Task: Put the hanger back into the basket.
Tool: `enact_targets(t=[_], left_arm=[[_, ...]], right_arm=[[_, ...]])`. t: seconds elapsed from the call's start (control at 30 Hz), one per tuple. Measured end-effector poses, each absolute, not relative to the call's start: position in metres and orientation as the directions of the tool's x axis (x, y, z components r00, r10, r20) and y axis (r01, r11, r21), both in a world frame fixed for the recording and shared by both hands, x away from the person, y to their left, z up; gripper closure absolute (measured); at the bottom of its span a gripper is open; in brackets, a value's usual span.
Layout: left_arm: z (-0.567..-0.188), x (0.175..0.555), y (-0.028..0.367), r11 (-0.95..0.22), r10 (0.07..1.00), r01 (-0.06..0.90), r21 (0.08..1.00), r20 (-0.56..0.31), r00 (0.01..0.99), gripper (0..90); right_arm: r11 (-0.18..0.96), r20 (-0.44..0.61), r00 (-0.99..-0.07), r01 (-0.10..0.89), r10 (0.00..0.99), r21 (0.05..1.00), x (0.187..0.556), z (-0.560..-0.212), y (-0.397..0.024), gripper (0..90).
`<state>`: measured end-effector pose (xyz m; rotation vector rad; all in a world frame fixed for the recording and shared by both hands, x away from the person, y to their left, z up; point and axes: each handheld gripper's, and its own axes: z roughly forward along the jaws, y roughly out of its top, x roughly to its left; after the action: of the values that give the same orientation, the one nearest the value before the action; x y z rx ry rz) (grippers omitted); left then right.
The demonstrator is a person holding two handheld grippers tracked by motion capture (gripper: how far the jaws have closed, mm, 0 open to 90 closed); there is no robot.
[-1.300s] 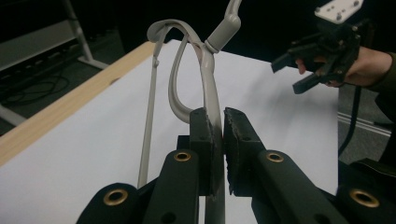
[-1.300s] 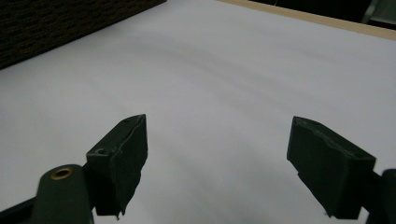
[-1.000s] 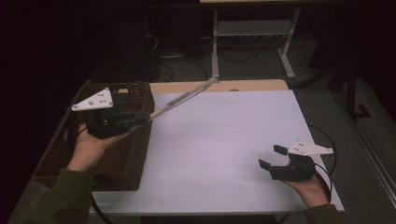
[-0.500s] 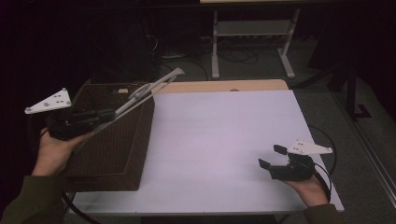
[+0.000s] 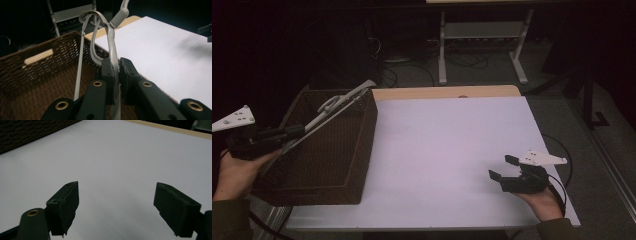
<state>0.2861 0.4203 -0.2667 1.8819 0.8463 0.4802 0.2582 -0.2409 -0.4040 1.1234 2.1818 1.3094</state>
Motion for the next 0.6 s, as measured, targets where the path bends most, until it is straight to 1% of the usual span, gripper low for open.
enact_targets(t=[0.23, 0.6], left_arm=[[-0.276, 0.288, 0.433, -0.283, 0.753, 0.386, 0.878, -0.046, 0.656, 82.9], [-0.293, 0.301, 0.432, -0.314, 0.761, 0.447, 0.838, -0.060, 0.646, 82.8]], right_arm=[[0.256, 0.089, -0.618, 0.448, 0.781, 0.857, 0.259, -0.404, -0.240, 19.5], [0.251, 0.092, -0.613, 0.450, 0.785, 0.857, 0.259, -0.404, -0.241, 19.6]])
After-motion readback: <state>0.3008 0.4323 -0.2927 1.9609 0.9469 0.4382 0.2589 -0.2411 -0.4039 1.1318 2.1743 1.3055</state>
